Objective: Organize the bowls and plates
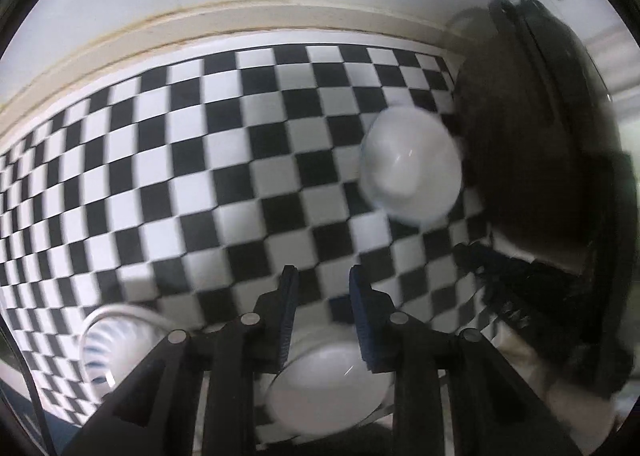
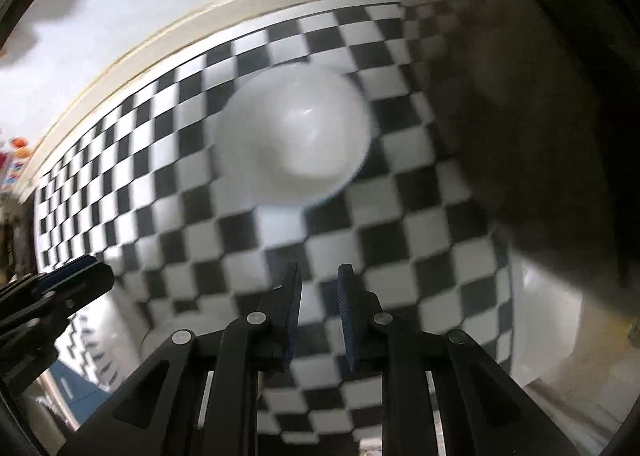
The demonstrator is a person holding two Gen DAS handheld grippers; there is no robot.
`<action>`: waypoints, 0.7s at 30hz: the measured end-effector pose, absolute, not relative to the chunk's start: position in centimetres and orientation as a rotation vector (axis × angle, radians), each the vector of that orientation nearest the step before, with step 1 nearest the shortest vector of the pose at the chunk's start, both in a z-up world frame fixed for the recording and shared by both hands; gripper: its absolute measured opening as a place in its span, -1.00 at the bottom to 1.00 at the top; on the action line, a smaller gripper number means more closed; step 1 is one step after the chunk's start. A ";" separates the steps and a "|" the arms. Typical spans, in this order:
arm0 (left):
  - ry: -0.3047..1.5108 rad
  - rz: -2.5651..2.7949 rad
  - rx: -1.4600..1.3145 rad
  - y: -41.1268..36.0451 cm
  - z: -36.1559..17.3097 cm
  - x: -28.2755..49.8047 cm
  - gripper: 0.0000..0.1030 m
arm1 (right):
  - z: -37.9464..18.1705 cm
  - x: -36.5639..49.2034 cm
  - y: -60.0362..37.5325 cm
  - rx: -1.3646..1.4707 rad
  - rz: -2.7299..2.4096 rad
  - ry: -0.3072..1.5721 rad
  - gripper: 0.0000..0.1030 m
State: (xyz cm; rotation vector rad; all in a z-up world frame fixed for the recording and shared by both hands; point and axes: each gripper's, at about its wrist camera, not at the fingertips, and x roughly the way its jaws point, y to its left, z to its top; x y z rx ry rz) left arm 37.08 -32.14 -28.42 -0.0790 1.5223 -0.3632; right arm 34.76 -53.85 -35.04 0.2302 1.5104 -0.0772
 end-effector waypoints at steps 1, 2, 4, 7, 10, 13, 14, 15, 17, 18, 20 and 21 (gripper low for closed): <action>1.529 -0.365 -0.092 -32.8 -28.8 38.0 -0.53 | -35.4 35.5 -54.2 0.229 -0.089 1.516 -0.60; 1.538 -0.365 -0.100 -33.5 -29.3 39.1 -0.53 | -35.7 36.2 -54.5 0.225 -0.099 1.515 -0.60; 1.554 -0.369 -0.112 -34.5 -30.2 40.6 -0.53 | -36.1 37.5 -55.0 0.222 -0.113 1.512 -0.60; 1.601 -0.369 -0.118 -36.2 -32.1 42.9 -0.53 | -36.9 38.8 -55.1 0.220 -0.128 1.517 -0.60; 1.634 -0.370 -0.100 -37.7 -34.0 44.4 -0.53 | -37.8 39.9 -55.1 0.199 -0.137 1.525 -0.60; 1.650 -0.361 -0.038 -39.1 -35.7 45.4 -0.54 | -38.9 40.2 -55.0 0.188 -0.147 1.534 -0.61; 1.655 -0.359 -0.017 -39.4 -36.3 45.6 -0.54 | -39.2 40.3 -54.9 0.191 -0.149 1.537 -0.61; 1.657 -0.359 -0.012 -39.5 -36.7 45.7 -0.54 | -39.5 40.5 -54.9 0.187 -0.151 1.540 -0.61; 1.662 -0.368 -0.012 -39.5 -37.5 45.9 -0.63 | -39.8 40.5 -54.9 0.190 -0.157 1.535 -0.63; 1.663 -0.372 -0.012 -39.5 -37.7 45.9 -0.68 | -39.8 40.6 -54.9 0.187 -0.157 1.533 -0.63; 1.666 -0.375 -0.014 -39.4 -38.0 45.8 -0.68 | -39.9 40.6 -54.7 0.184 -0.152 1.528 -0.63; 1.664 -0.376 -0.020 -39.2 -38.0 45.7 -0.68 | -39.9 40.6 -54.6 0.199 -0.134 1.525 -0.64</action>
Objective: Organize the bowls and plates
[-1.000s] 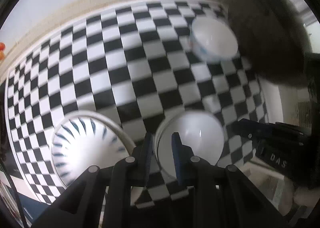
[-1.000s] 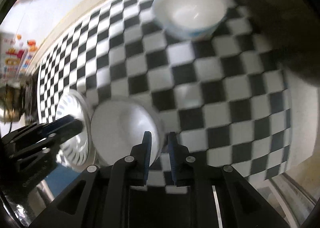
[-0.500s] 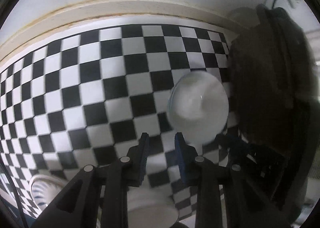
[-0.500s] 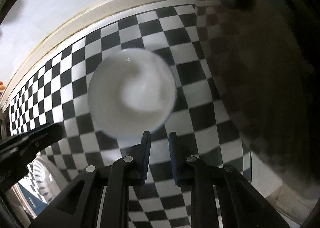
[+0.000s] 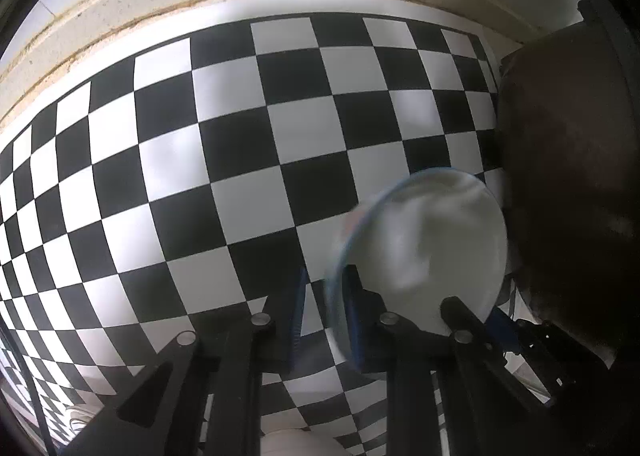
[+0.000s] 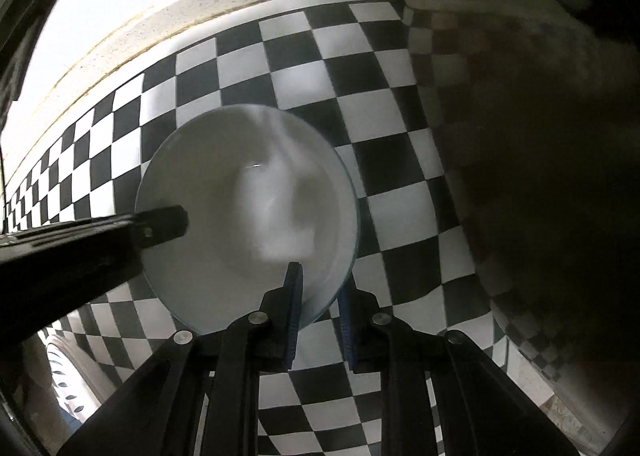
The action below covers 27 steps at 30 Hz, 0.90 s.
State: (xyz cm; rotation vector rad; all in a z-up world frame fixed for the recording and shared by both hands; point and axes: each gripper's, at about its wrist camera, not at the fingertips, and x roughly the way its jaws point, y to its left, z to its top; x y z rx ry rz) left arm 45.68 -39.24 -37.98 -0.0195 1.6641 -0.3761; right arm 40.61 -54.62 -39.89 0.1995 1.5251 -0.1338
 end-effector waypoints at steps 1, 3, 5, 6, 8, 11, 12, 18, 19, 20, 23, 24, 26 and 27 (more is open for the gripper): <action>1.662 -0.373 -0.026 -39.1 -38.0 45.7 -0.68 | -39.9 40.6 -54.4 0.213 -0.120 1.527 -0.65; 1.665 -0.350 -0.040 -38.3 -38.1 45.7 -0.68 | -39.8 40.5 -53.8 0.219 -0.088 1.533 -0.67; 1.664 -0.333 -0.041 -37.4 -38.2 45.7 -0.68 | -39.9 40.8 -52.5 0.211 -0.060 1.541 -0.67; 1.661 -0.323 -0.040 -36.6 -38.1 45.5 -0.68 | -39.8 40.8 -52.0 0.207 -0.047 1.542 -0.67; 1.660 -0.312 -0.046 -35.4 -38.1 45.5 -0.68 | -39.8 41.1 -51.0 0.197 -0.012 1.549 -0.68; 1.658 -0.296 -0.060 -34.0 -38.3 45.5 -0.68 | -39.9 42.0 -49.9 0.189 0.028 1.550 -0.69; 1.660 -0.293 -0.072 -33.6 -38.4 45.7 -0.68 | -39.9 42.4 -49.8 0.194 0.030 1.548 -0.69; 1.691 -0.308 -0.158 -32.3 -40.1 46.2 -0.68 | -41.2 45.1 -50.6 0.216 0.015 1.582 -0.69; 1.694 -0.313 -0.171 -32.1 -40.2 46.1 -0.68 | -41.4 45.3 -50.9 0.224 0.006 1.589 -0.69; 1.697 -0.322 -0.185 -32.1 -40.5 46.1 -0.68 | -41.6 45.6 -51.2 0.235 0.007 1.594 -0.69; 1.702 -0.335 -0.207 -31.6 -40.7 46.0 -0.68 | -42.1 46.1 -51.9 0.296 0.020 1.602 -0.83; 1.704 -0.337 -0.213 -31.8 -40.8 46.0 -0.68 | -42.1 46.2 -51.9 0.315 0.039 1.601 -0.87; 1.707 -0.357 -0.241 -31.9 -40.7 45.9 -0.68 | -42.1 46.4 -51.6 0.288 0.039 1.600 -0.88; 1.704 -0.362 -0.246 -32.0 -40.4 45.8 -0.68 | -42.0 46.5 -51.4 0.272 0.039 1.596 -0.88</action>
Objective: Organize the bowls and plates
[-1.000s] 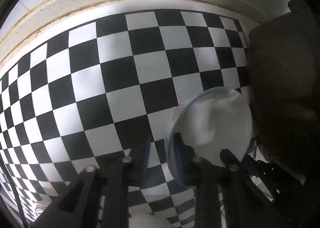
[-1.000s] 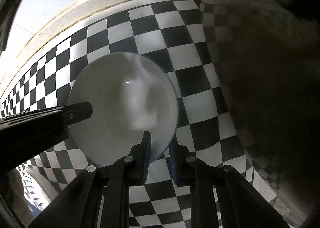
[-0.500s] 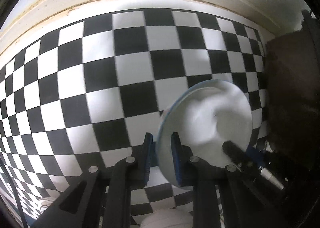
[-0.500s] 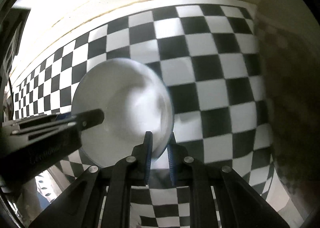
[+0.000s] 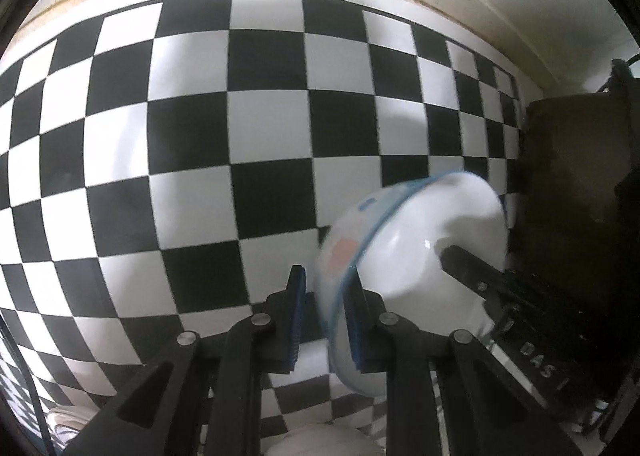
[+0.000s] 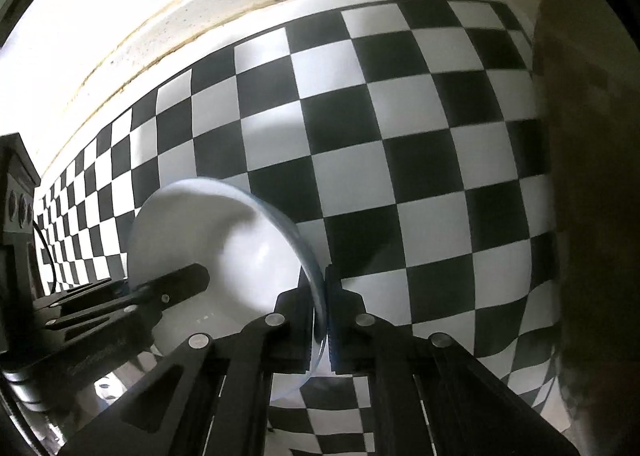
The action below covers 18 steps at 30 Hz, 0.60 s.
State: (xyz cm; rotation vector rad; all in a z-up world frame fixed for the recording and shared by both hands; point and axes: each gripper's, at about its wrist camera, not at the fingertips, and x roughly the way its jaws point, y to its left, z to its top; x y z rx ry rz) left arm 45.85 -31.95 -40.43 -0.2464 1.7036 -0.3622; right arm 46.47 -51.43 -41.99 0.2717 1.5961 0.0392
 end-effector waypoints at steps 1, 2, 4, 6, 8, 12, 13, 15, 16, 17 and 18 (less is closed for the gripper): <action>1.697 -0.364 -0.240 -31.9 -40.0 45.9 -0.68 | -41.9 46.7 -51.5 0.269 0.038 1.597 -0.88; 1.684 -0.353 -0.208 -32.1 -39.6 45.8 -0.68 | -41.9 46.7 -51.5 0.272 0.040 1.599 -0.89; 1.668 -0.351 -0.177 -32.6 -39.1 45.8 -0.68 | -41.9 46.8 -51.5 0.293 0.050 1.604 -0.88; 1.666 -0.353 -0.172 -32.7 -38.8 45.6 -0.68 | -42.0 46.7 -51.7 0.298 0.054 1.600 -0.89; 1.658 -0.352 -0.167 -32.9 -38.6 45.6 -0.68 | -42.2 46.6 -51.0 0.294 0.055 1.594 -0.89; 1.615 -0.350 -0.145 -32.9 -37.1 45.1 -0.68 | -41.2 46.9 -50.4 0.285 0.069 1.574 -0.89; 1.607 -0.351 -0.144 -32.9 -36.7 45.0 -0.68 | -40.9 46.8 -50.3 0.282 0.072 1.566 -0.89; 1.585 -0.356 -0.136 -32.7 -35.9 44.7 -0.68 | -40.1 46.7 -50.1 0.276 0.077 1.549 -0.88; 1.575 -0.358 -0.135 -32.2 -35.2 44.4 -0.68 | -39.5 46.3 -50.5 0.275 0.080 1.543 -0.88; 1.567 -0.360 -0.131 -32.2 -34.8 44.2 -0.68 | -39.1 46.2 -50.4 0.269 0.084 1.536 -0.88; 1.559 -0.362 -0.128 -32.1 -34.5 44.0 -0.68 | -38.7 46.0 -50.2 0.263 0.087 1.529 -0.88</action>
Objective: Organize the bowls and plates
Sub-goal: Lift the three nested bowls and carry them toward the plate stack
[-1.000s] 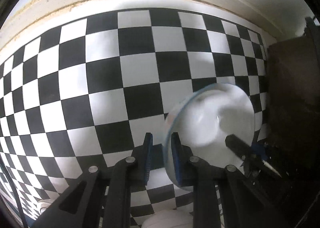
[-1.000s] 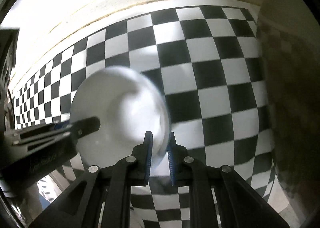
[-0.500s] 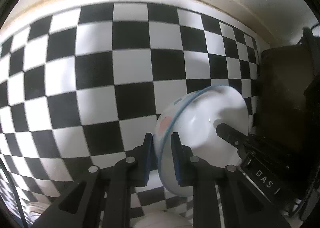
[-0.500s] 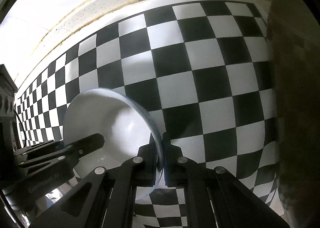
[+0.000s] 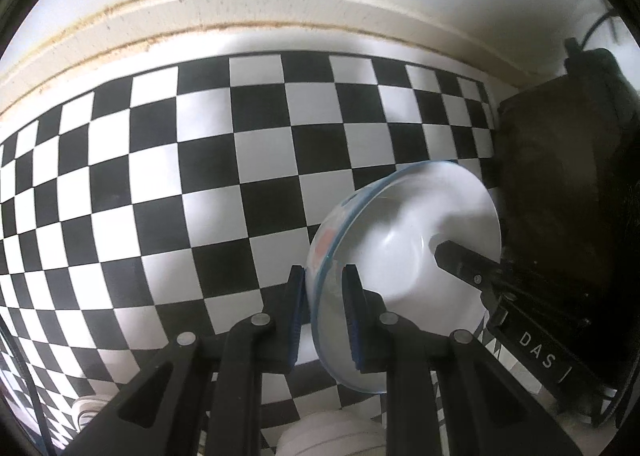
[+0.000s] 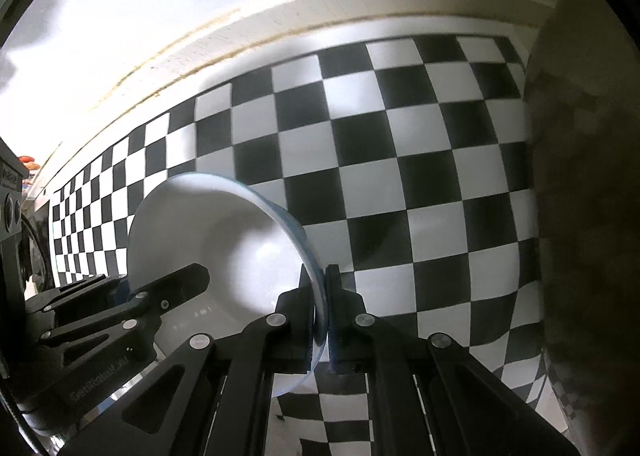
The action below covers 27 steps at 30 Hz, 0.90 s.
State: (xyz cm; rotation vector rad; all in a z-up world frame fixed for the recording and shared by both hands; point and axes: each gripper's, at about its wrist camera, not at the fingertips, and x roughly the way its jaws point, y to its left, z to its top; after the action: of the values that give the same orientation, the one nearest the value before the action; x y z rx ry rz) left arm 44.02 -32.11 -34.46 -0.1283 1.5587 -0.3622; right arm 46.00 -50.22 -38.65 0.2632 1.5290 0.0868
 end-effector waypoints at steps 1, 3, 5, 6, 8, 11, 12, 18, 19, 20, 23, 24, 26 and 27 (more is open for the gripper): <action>1.549 -0.364 -0.125 -32.0 -34.0 43.8 -0.68 | -38.1 45.8 -50.1 0.255 0.089 1.519 -0.88; 1.530 -0.369 -0.122 -31.5 -33.0 43.3 -0.68 | -37.3 45.3 -49.6 0.248 0.097 1.503 -0.88; 1.516 -0.374 -0.124 -31.0 -32.0 42.7 -0.68 | -36.5 44.9 -49.3 0.246 0.103 1.489 -0.88; 1.506 -0.378 -0.122 -30.6 -31.4 42.3 -0.68 | -35.9 44.6 -49.2 0.245 0.109 1.478 -0.88; 1.492 -0.386 -0.118 -30.2 -30.4 41.5 -0.68 | -35.0 43.9 -49.1 0.248 0.117 1.463 -0.88; 1.475 -0.390 -0.107 -29.8 -29.4 40.3 -0.68 | -33.8 42.7 -48.9 0.242 0.125 1.449 -0.88; 1.469 -0.391 -0.107 -29.7 -29.0 39.8 -0.68 | -33.3 42.0 -48.6 0.238 0.129 1.442 -0.88; 1.437 -0.408 -0.104 -29.2 -26.7 36.9 -0.68 | -30.9 38.9 -48.2 0.242 0.146 1.405 -0.88; 1.435 -0.408 -0.103 -29.1 -26.5 36.4 -0.68 | -30.4 38.2 -48.2 0.243 0.148 1.399 -0.88; 1.433 -0.409 -0.103 -29.0 -26.2 35.9 -0.68 | -29.8 37.4 -48.2 0.247 0.150 1.394 -0.88; 1.425 -0.411 -0.105 -28.6 -25.6 34.2 -0.68 | -29.1 35.8 -47.7 0.243 0.160 1.384 -0.88; 1.424 -0.410 -0.105 -28.4 -25.5 33.6 -0.68 | -28.9 35.1 -47.5 0.243 0.165 1.382 -0.88; 1.418 -0.408 -0.097 -28.2 -25.3 32.6 -0.68 | -28.7 34.0 -47.1 0.240 0.172 1.380 -0.87; 1.419 -0.406 -0.092 -28.1 -25.3 31.9 -0.68 | -28.6 33.2 -46.8 0.236 0.177 1.379 -0.87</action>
State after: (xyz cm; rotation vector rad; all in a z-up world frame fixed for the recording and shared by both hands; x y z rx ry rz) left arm 31.91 -28.06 -25.27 -0.0920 1.4192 -0.4056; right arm 33.21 -46.83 -28.63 0.2362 1.3794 0.1768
